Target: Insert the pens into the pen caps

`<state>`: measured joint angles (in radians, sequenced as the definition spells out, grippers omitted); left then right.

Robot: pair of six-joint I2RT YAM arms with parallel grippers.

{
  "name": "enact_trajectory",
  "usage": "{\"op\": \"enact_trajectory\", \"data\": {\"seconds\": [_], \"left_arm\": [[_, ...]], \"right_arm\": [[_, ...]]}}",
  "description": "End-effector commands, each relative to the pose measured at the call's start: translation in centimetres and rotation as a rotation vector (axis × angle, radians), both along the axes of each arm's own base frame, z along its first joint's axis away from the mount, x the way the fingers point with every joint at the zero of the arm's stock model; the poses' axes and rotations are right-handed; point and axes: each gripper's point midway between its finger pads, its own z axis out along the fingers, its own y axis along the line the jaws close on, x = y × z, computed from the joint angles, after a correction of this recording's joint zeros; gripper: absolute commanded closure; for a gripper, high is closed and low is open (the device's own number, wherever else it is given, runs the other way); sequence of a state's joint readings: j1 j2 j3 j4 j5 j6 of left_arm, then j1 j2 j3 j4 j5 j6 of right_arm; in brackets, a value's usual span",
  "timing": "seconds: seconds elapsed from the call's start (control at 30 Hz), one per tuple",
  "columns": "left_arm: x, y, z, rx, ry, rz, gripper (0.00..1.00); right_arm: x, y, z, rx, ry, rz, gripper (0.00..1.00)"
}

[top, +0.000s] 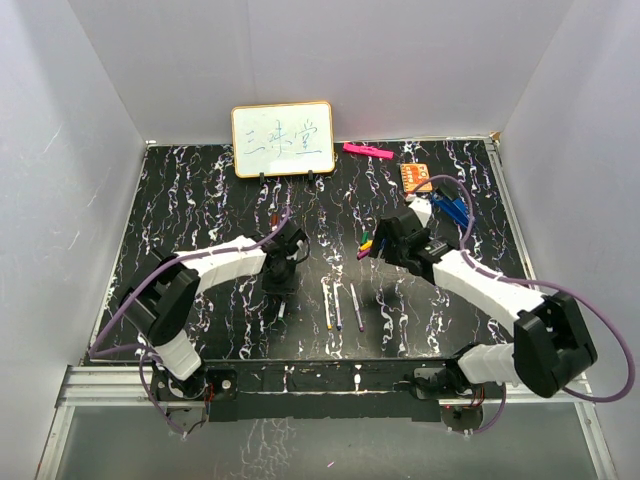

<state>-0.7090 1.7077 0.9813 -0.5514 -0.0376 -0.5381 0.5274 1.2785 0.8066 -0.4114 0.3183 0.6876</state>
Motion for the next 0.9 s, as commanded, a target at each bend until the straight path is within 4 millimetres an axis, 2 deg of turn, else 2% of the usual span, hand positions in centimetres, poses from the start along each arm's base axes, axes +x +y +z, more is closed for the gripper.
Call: {"op": "enact_trajectory", "data": {"seconds": [0.0,0.13,0.27,0.4,0.57,0.83,0.87], "left_arm": [[-1.9,3.4,-4.0,0.118,0.043,-0.011,1.0],[-1.1,2.7,-2.5,0.074,-0.011,-0.005,1.0],[-0.8,2.0,-1.4,0.021,-0.048,-0.015,1.0],[-0.7,2.5,-0.7,0.039,-0.06,-0.016,1.0],[-0.7,3.2,0.1,0.08,-0.074,-0.022,1.0],[-1.0,2.8,0.8,0.044,-0.081,-0.022,1.0],[-0.9,2.7,1.0,0.034,-0.085,-0.022,1.0]], "right_arm": [[1.7,1.0,1.7,0.013,-0.022,0.001,0.39],[3.2,1.8,2.7,0.016,-0.05,0.019,0.57],[4.4,2.2,3.6,0.003,-0.068,0.017,0.58],[5.7,2.9,3.9,-0.01,-0.055,0.028,0.59],[7.1,3.9,2.4,-0.047,0.019,0.044,0.61],[8.9,4.9,0.6,-0.084,0.072,0.046,0.61],[9.0,5.0,-0.3,-0.098,0.094,0.05,0.61]]}}
